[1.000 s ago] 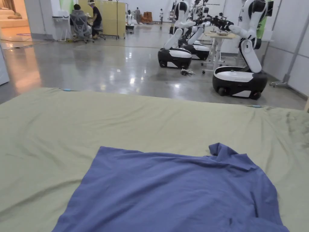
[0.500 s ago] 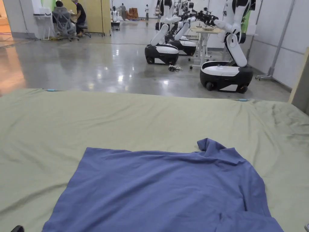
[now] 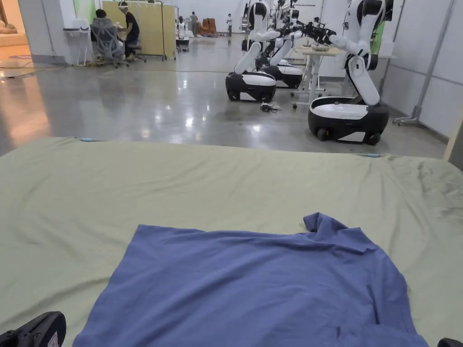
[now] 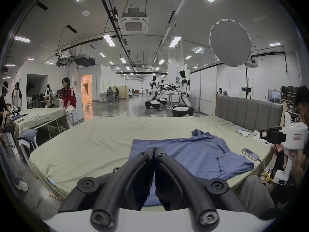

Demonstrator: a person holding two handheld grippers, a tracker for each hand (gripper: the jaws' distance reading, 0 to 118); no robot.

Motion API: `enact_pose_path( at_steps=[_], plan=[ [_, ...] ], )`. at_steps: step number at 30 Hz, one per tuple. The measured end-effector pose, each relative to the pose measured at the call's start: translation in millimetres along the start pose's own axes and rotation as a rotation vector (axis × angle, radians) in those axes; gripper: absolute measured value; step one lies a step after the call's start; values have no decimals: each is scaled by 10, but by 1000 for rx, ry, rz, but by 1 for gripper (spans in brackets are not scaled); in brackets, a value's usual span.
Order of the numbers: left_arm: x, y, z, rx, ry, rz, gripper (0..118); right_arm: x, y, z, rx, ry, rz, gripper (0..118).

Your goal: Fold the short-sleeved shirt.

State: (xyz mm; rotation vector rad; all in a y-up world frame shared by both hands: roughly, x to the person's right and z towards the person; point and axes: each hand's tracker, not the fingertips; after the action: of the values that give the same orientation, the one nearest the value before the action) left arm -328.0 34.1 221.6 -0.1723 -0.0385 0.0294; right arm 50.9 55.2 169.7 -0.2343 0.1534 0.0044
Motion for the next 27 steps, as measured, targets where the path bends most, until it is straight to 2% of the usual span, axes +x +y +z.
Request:
enact_pose_path(
  at_steps=[8,12,13,14,15,16,20,22,24,27],
  plan=[
    [-61,22,-3,3,-23,13,3,-49,-15,-85,-14,-5,-10,0],
    [-440,-48,-24,-46,-66,175,5,-35,-78,-87,-43,10,-6,0],
    [-540,-73,-37,-86,-91,207,13,-27,-94,-91,-53,13,-8,0],
    [-626,-133,-50,-117,-68,212,39,-21,-118,-90,-57,9,-11,0],
    [-727,-218,-66,-114,-43,219,56,6,-144,-99,-69,16,-20,0],
    [-827,-312,-114,-150,-44,230,61,91,-166,-141,-83,25,-36,0],
    [-1126,-727,-344,-279,11,263,61,238,-277,-206,-143,44,-82,0],
    [-1192,-934,-494,-337,32,286,61,278,-322,-198,-159,31,-83,0],
    [-1279,-1086,-599,-363,-21,330,61,322,-368,-194,-175,19,-82,0],
    [-1314,-1283,-792,-417,8,327,61,404,-413,-163,-189,-6,-87,0]
  ],
)
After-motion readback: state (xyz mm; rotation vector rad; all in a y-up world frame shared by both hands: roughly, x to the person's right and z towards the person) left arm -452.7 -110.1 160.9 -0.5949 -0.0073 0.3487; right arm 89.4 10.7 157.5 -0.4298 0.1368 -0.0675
